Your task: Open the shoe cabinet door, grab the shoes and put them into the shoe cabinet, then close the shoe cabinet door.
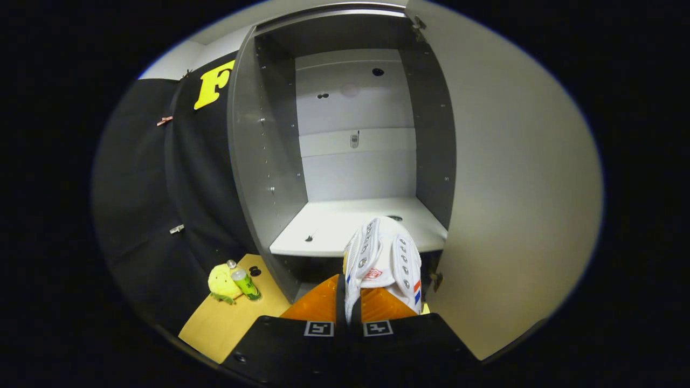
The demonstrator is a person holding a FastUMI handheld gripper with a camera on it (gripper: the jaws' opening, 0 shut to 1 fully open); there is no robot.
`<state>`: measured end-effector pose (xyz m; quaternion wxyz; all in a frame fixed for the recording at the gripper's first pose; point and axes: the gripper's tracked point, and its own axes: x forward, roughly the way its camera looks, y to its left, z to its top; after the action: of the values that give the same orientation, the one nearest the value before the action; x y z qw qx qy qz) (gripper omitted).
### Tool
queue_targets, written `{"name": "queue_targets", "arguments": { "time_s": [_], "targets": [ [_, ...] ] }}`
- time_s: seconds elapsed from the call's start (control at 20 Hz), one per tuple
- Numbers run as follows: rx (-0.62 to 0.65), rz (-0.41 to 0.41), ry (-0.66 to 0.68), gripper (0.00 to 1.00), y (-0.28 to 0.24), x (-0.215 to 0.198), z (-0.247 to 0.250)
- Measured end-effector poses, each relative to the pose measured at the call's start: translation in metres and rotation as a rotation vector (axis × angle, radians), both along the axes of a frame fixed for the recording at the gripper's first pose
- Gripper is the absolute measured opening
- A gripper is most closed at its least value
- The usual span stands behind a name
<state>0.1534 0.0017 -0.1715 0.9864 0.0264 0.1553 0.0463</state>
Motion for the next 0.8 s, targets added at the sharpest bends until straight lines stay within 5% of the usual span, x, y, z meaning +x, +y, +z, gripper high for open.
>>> {"name": "queue_targets", "arguments": {
  "time_s": [0.35,0.8],
  "targets": [
    [-0.046,0.022,-0.031,0.05,0.018,0.113,0.036],
    [-0.175,0.020,0.044,0.05,0.031,0.221,-0.009]
  ]
}}
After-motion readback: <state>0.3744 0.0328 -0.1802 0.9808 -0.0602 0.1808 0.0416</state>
